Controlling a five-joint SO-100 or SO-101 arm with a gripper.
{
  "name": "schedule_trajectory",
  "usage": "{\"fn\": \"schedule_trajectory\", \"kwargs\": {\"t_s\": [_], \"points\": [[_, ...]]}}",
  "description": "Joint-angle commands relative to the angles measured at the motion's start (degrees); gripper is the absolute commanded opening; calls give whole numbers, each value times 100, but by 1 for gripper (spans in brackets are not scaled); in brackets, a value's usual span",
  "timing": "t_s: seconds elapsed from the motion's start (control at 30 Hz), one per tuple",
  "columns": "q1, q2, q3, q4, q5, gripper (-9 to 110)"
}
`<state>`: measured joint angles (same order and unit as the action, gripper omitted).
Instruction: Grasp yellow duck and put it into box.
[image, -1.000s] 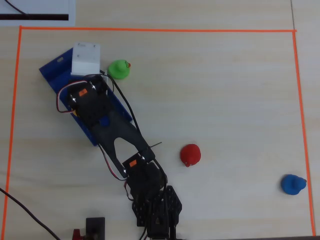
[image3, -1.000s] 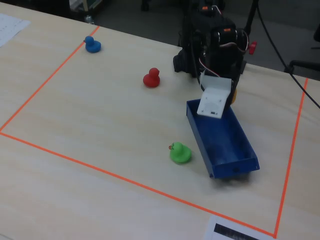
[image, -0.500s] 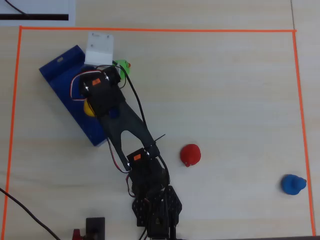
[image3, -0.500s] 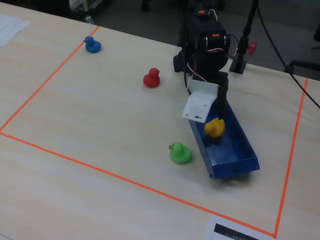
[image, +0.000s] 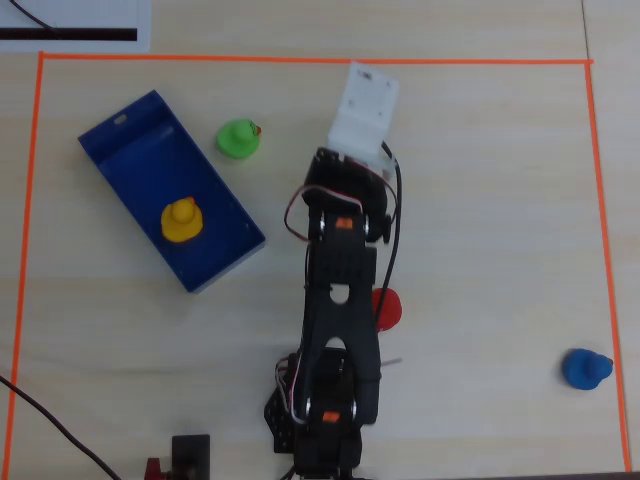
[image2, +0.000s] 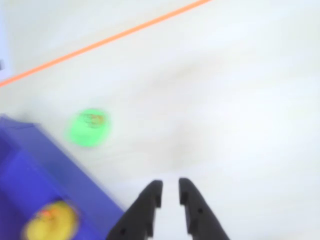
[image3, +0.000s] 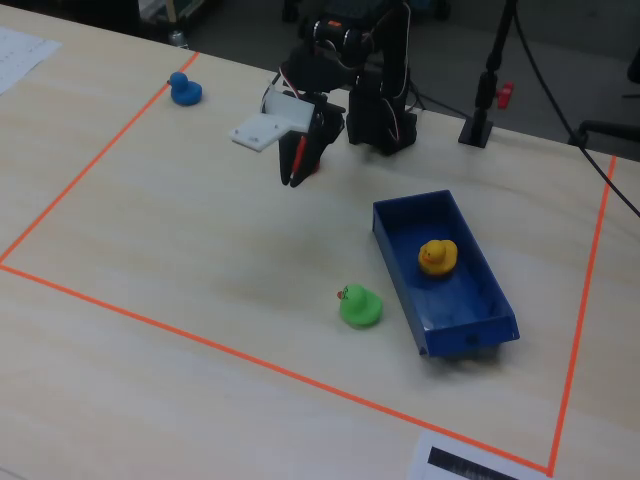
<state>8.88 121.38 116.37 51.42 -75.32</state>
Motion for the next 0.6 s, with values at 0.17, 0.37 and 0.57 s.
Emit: {"fn": "schedule_trajectory", "kwargs": {"t_s": [0.17,0.37,0.57], "points": [[-343,4061,5414,97,-589,0],[-773,4896,5897,642,-527,0],[-1002,5581,6179,1195,-536,0]]}}
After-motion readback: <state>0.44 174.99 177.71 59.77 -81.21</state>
